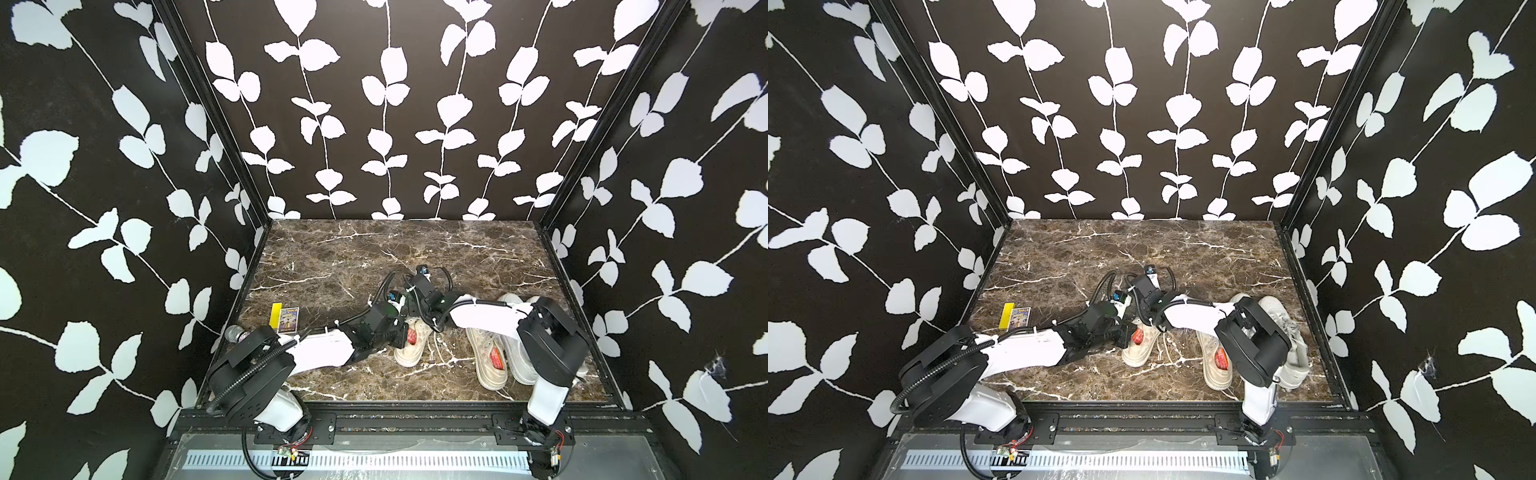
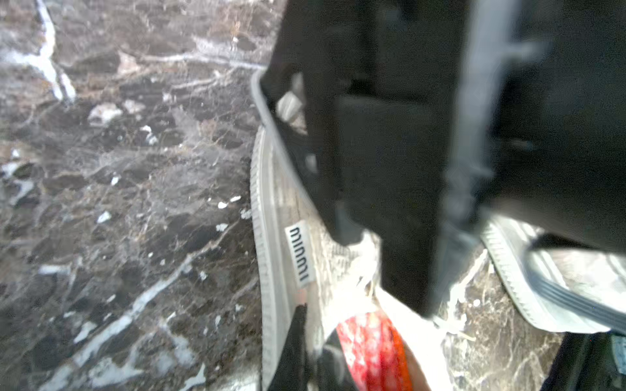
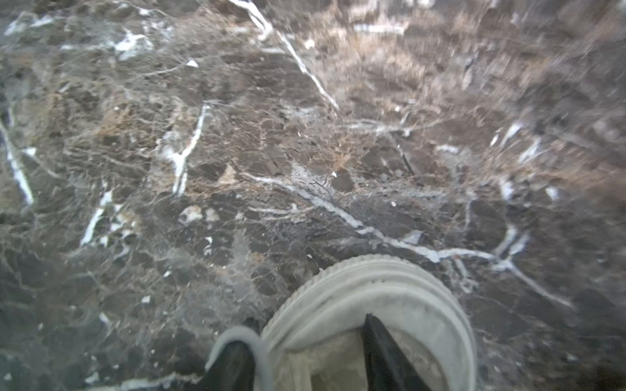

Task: Remove the insole from the shoe
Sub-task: Untie the shoelace on the shoe, then remove the insole from the shoe.

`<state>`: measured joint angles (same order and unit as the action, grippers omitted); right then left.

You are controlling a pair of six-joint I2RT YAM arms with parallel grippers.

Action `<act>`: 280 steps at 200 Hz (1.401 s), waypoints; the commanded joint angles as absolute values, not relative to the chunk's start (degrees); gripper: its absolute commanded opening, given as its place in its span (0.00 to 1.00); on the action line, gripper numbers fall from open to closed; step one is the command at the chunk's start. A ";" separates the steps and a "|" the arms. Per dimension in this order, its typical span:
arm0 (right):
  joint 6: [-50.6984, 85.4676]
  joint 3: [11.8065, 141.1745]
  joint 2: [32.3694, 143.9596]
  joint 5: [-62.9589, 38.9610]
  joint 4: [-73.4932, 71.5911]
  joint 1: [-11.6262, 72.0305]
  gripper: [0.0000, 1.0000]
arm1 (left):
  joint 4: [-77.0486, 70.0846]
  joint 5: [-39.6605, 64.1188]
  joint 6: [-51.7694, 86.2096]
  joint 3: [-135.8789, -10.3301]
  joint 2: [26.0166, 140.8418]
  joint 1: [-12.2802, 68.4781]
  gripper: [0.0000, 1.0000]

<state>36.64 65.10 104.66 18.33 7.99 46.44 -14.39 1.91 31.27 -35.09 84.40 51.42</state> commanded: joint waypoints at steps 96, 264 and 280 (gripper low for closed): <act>35.04 87.20 109.82 14.23 16.89 38.09 0.79 | -13.40 0.64 31.74 -33.75 80.07 51.98 0.00; 38.46 53.73 83.25 7.90 17.22 46.14 0.90 | -10.58 -5.69 37.02 -36.58 82.36 51.47 0.00; 39.01 52.65 82.43 7.26 15.93 48.05 0.87 | -11.61 -3.69 37.45 -37.51 83.50 51.55 0.00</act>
